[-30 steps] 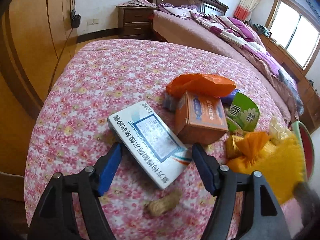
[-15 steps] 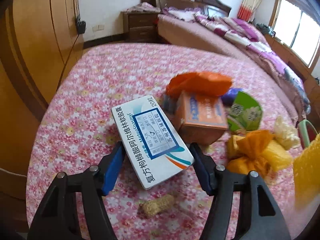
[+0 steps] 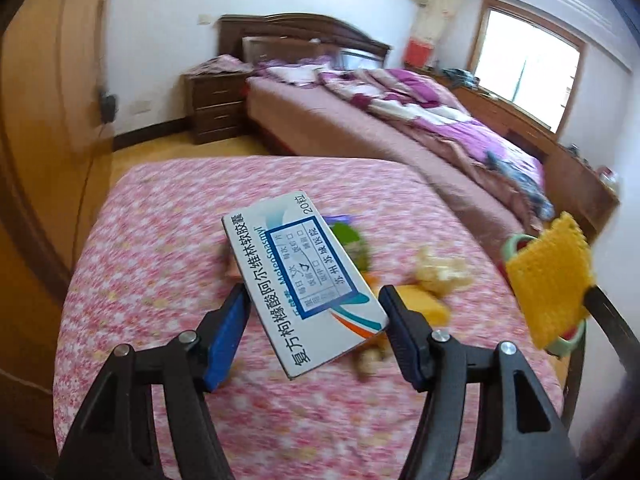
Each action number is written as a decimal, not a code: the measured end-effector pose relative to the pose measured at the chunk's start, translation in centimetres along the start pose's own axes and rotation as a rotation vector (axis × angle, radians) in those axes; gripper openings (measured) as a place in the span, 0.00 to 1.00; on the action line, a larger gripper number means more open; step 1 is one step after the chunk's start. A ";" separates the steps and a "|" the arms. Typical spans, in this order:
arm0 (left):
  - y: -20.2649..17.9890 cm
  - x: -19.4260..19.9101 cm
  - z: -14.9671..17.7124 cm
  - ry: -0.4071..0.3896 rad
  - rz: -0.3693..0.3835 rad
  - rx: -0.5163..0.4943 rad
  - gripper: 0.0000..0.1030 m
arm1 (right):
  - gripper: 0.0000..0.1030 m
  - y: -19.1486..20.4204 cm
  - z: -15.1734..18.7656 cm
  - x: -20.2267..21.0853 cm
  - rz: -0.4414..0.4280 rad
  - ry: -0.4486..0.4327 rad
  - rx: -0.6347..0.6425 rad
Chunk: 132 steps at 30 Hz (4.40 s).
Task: Collect trash
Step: 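Carry the box and mesh net to the red bin and release both, then move both open tools back toward the items on the bedspread, then grasp the orange-labelled small box with the left tool while the right tool grasps another yellow mesh net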
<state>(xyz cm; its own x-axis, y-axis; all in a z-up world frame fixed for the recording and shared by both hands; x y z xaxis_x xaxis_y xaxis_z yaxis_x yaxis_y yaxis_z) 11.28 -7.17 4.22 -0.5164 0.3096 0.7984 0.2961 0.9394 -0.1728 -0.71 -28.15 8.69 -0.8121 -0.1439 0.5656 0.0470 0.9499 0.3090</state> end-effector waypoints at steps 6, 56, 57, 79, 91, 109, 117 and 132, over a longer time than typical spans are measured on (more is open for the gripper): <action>-6.1 -0.4 -0.7 0.027 0.096 -0.113 0.65 | 0.11 -4.5 -0.4 2.6 0.088 -0.055 -0.076; -28.5 -10.1 1.7 0.236 0.286 -0.471 0.65 | 0.48 -23.0 3.9 6.0 0.337 -0.059 -0.421; -28.0 -9.7 1.8 0.235 0.286 -0.461 0.65 | 0.49 -22.9 3.8 6.1 0.336 -0.060 -0.420; -15.1 -4.8 1.0 0.167 0.169 -0.206 0.67 | 0.69 -15.5 2.8 3.2 0.241 0.025 -0.335; -5.3 -2.9 1.3 0.112 0.049 -0.022 0.67 | 0.69 -10.9 3.6 0.5 0.181 0.102 -0.247; 4.8 -6.7 -2.1 0.099 -0.144 0.102 0.67 | 0.76 -8.4 4.6 -3.2 0.181 0.194 -0.207; 6.3 -9.8 -2.0 0.154 -0.125 0.154 0.67 | 0.79 -8.1 4.8 -4.8 0.181 0.220 -0.197; 5.7 -7.9 -1.6 0.108 -0.042 0.146 0.51 | 0.79 -7.2 4.9 -5.8 0.173 0.263 -0.177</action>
<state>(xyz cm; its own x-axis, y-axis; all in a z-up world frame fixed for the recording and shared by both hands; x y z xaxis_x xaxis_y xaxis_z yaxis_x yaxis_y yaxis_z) 18.32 -4.48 -2.20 -0.4338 0.2594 0.8628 0.1521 0.9650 -0.2136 0.86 -32.78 -0.57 -0.6070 -0.0735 0.7913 0.2896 0.9068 0.3064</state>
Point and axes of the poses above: each gripper's, at about its wrist camera, not at the fingertips, and x roughly against the way its jaws point, y to its left, z to its underside, the point moved 6 cm from there along -x, roughly the way its jaws point, and after that the axes turned 12 degrees about y, right-handed, at the moved point
